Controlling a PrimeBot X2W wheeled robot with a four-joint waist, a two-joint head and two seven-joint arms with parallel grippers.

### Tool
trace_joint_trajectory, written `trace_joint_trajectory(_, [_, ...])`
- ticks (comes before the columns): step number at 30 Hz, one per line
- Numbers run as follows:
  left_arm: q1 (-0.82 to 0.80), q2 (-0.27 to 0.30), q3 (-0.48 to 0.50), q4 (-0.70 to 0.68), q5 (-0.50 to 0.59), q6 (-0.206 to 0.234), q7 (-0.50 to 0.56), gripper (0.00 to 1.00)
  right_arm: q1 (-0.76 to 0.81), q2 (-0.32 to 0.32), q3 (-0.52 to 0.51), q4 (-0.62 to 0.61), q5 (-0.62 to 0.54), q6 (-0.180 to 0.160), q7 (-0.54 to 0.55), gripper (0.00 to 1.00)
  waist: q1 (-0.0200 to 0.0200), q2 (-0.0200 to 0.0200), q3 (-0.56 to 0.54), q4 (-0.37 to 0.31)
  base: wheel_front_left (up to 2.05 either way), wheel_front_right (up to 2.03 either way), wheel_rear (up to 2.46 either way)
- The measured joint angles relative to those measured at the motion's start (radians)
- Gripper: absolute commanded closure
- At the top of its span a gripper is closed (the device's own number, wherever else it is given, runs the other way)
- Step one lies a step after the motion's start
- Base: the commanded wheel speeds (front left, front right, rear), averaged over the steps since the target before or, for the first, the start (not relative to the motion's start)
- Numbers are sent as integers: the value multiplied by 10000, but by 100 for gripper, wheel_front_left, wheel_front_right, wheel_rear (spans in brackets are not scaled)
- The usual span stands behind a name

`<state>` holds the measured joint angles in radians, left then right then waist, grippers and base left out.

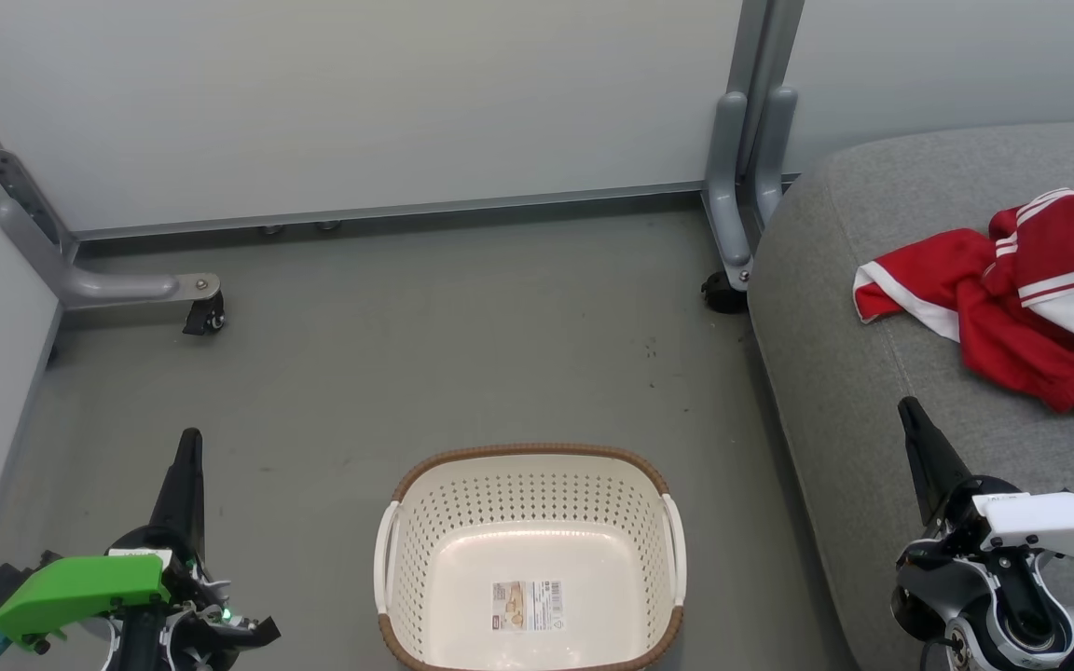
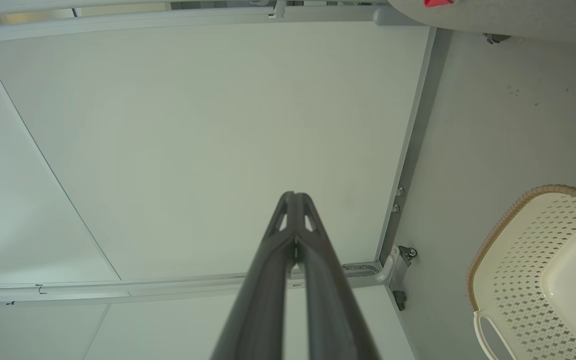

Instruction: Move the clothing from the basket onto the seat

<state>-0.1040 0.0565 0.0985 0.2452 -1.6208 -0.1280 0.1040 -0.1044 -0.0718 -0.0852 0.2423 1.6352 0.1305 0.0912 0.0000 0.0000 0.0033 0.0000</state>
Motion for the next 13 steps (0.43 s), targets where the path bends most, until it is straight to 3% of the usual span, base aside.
trace_joint_trajectory(13, [-2, -6, 23, 6, 0, 0, 6, 100, 0, 23, -38, 4, -4, 0, 31, 100, 0, 0, -1, 0, 0, 0, 0])
